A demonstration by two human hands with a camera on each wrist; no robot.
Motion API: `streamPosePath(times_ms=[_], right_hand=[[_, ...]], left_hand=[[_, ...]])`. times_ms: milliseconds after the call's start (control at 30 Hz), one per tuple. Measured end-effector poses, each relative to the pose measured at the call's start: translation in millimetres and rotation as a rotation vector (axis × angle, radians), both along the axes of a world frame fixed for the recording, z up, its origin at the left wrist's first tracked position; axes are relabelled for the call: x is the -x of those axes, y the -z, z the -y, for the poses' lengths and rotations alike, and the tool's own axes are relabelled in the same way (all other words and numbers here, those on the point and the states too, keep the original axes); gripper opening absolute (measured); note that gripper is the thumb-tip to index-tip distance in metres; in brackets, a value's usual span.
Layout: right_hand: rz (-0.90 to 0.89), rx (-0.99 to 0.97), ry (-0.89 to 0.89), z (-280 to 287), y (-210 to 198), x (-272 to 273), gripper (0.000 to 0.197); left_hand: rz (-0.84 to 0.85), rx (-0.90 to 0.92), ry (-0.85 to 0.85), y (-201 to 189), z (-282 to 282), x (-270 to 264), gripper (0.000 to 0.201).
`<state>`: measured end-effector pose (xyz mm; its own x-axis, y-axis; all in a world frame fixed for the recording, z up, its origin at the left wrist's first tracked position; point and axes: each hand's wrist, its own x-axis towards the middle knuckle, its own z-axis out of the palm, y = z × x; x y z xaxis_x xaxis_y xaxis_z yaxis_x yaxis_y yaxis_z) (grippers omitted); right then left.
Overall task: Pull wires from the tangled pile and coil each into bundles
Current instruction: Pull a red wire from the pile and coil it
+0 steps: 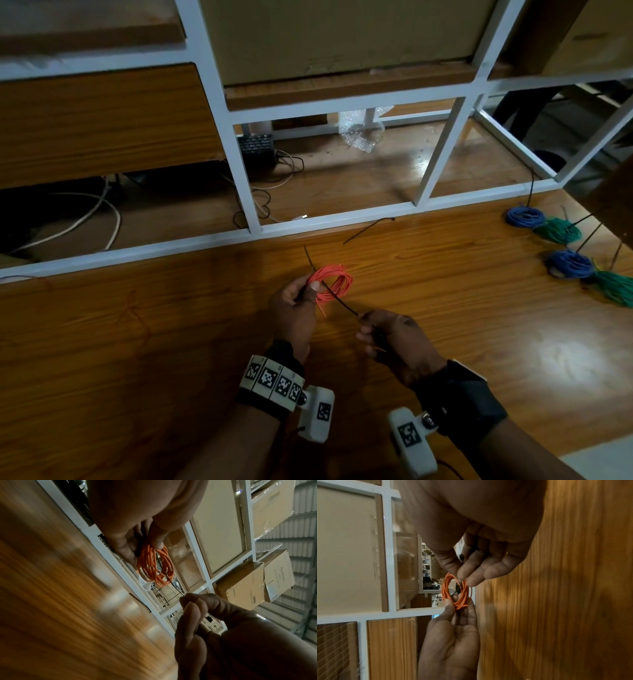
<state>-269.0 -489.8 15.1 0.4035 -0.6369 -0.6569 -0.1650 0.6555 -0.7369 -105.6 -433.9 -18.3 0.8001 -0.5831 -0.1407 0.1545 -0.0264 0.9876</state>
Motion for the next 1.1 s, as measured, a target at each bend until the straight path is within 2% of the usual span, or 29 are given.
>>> streamPosePath(times_ms=[300, 433, 600, 700, 900, 1033, 1100], right_hand=[[-0.021, 0.142, -0.057, 3, -8, 6, 0.009], [-0.024, 0.229, -0.081, 3, -9, 11, 0.006], [-0.050, 0.326, -0.117, 3, -5, 19, 0.013], [-0.058, 0.343, -0.136, 6, -3, 22, 0.014], [-0.068, 0.342, -0.168, 11, 0, 29, 0.012], [-0.006, 0.304, -0.164, 15, -2, 33, 0.006], [0.047, 0.294, -0.180, 16, -4, 37, 0.021]], left_hand=[[-0.103, -0.002, 0.047, 0, 3, 1, 0.017], [-0.216, -0.046, 0.035, 4, 4, 5, 0.027], [-0.234, -0.055, 0.030, 11, 2, 13, 0.026], [-0.254, -0.058, 0.041, 11, 3, 17, 0.026], [-0.318, -0.069, 0.012, 8, 10, 24, 0.039], [-0.331, -0.045, -0.017, 1, 13, 26, 0.037], [-0.332, -0.031, -0.039, 1, 14, 26, 0.032]])
